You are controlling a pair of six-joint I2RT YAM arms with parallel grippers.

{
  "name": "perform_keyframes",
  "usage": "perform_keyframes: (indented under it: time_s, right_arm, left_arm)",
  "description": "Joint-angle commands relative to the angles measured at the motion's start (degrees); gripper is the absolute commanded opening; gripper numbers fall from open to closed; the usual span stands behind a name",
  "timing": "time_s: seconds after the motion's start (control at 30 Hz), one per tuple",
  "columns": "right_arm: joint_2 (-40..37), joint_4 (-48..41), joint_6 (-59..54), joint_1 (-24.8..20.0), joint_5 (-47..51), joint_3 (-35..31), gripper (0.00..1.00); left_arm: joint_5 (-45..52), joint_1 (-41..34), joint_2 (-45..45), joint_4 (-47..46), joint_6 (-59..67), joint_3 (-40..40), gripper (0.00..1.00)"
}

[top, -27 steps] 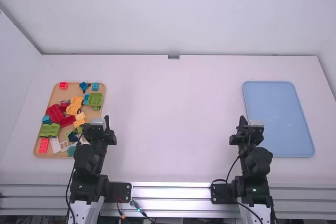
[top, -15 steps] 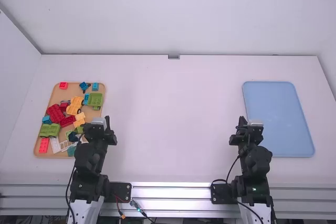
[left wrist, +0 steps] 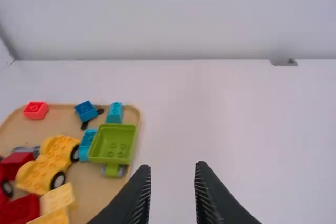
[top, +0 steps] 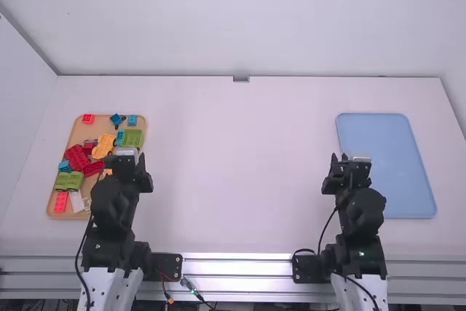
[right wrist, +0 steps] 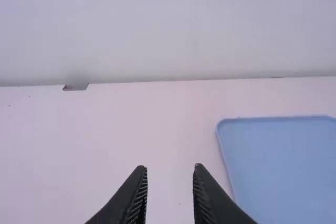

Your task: Assemble lego blocks to make yellow taxi

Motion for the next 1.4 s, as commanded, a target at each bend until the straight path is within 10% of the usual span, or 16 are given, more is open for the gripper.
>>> perform_keyframes:
  time_s: [0.0,0.93,1.37]
  right_arm:
    - [3.6,-0.3,0.7,0.5,-0.2,4.5,0.29]
    - [41.7,-6.3,-0.5,5.0,-0.4,36.9,0.80]
    - [53.4,-7.9,2.4,6.1,-0.5,46.9,0.96]
  left_arm:
    - [-4.1,1.2,4.1,-1.5,-0.6,4.6,0.29]
    - [5.0,27.7,55.6,-21.4,24.3,47.3,0.80]
    - [1.6,33.8,91.3,-42.4,35.0,80.3,0.96]
